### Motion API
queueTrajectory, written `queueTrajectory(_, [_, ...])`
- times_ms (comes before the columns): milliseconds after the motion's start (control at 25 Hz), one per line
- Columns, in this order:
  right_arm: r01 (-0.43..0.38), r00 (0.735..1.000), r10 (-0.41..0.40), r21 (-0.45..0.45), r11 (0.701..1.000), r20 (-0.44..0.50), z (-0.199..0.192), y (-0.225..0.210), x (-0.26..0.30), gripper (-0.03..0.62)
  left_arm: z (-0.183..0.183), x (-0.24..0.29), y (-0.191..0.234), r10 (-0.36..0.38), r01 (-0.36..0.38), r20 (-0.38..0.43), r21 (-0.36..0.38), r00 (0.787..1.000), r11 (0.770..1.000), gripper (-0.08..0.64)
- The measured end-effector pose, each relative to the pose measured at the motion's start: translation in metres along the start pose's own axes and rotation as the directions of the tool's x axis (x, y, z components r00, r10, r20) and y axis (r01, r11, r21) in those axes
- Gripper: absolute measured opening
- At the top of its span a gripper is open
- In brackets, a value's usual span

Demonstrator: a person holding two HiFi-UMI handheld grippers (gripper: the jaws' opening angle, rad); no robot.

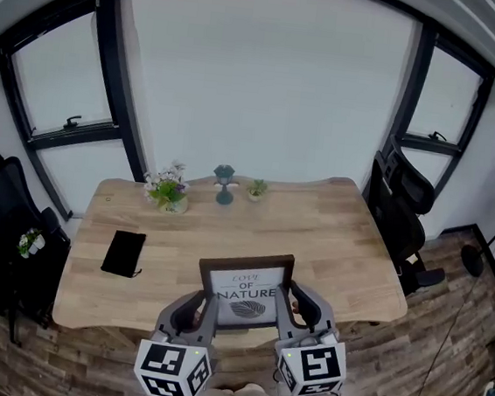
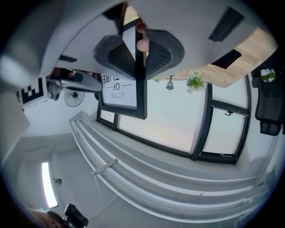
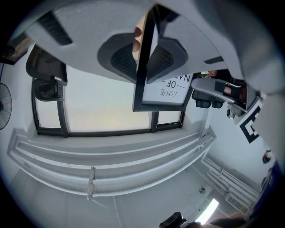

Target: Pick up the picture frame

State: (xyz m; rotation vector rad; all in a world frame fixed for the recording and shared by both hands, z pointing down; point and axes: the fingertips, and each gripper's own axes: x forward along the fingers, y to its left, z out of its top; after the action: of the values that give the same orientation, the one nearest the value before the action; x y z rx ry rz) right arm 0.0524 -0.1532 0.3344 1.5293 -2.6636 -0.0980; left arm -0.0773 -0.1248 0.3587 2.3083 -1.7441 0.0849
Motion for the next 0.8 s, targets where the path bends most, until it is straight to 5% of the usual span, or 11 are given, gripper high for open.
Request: queueTrajectory(800, [-0.053, 0.999, 0.053, -0.029, 0.998, -0.012, -0.001, -0.016, -0.003, 0.071, -0.008, 0.004, -0.019, 0.035, -0.036, -0.028, -0.026, 0.999, 0.999, 0.066])
